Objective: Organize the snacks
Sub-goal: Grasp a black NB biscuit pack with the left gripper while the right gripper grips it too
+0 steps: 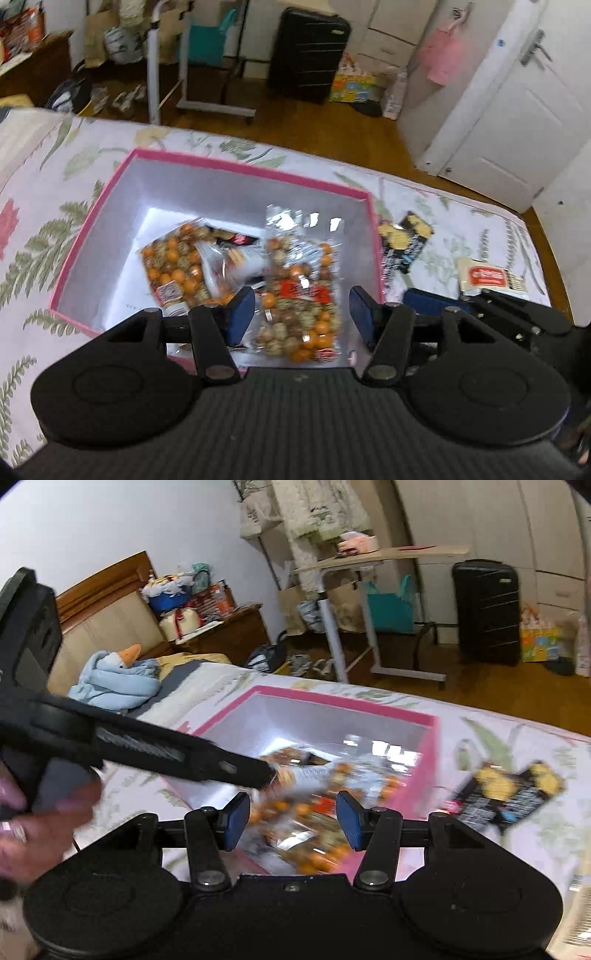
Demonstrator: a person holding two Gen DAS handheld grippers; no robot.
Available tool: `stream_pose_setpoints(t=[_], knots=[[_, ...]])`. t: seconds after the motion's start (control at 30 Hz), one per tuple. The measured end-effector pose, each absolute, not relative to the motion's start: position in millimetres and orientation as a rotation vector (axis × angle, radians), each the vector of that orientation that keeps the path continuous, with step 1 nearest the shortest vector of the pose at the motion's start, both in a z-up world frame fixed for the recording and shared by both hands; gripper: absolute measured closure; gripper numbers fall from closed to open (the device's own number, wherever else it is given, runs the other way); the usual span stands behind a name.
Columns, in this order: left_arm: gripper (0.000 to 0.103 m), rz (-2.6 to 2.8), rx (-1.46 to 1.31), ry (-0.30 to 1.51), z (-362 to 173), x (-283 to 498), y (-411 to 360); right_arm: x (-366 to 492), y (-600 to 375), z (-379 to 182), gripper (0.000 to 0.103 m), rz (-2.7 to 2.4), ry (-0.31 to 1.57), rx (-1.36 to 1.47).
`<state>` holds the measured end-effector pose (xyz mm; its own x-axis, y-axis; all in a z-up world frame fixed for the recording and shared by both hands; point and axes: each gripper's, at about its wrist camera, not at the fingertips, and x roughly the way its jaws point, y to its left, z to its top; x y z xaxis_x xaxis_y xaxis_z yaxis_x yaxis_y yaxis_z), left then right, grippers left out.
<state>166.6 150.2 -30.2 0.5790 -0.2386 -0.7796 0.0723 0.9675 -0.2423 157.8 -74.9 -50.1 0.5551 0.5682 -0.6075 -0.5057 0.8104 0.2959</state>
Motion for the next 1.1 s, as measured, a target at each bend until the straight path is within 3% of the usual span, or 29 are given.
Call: stream_pose_setpoints(t=[0.43,0.7,0.77,1.1], knots=[[0.048,-0.441,0.102,0.960,-18,190,27,203,-205,-48,0.046,0.470,0.848,0.196],[0.047,-0.466,0.238,1.011,-66,232,-37,271,-218,-81,0.046,0.513,0.959,0.253],[0.047,-0.457,0.285,1.034,-83,245,-46,288,-219,-91,0.055,0.557,0.960,0.263],[0.047,-0.414,0.469,1.153,-130,285,-71,337,-212,-147,0.056,0.581,1.009,0.325]])
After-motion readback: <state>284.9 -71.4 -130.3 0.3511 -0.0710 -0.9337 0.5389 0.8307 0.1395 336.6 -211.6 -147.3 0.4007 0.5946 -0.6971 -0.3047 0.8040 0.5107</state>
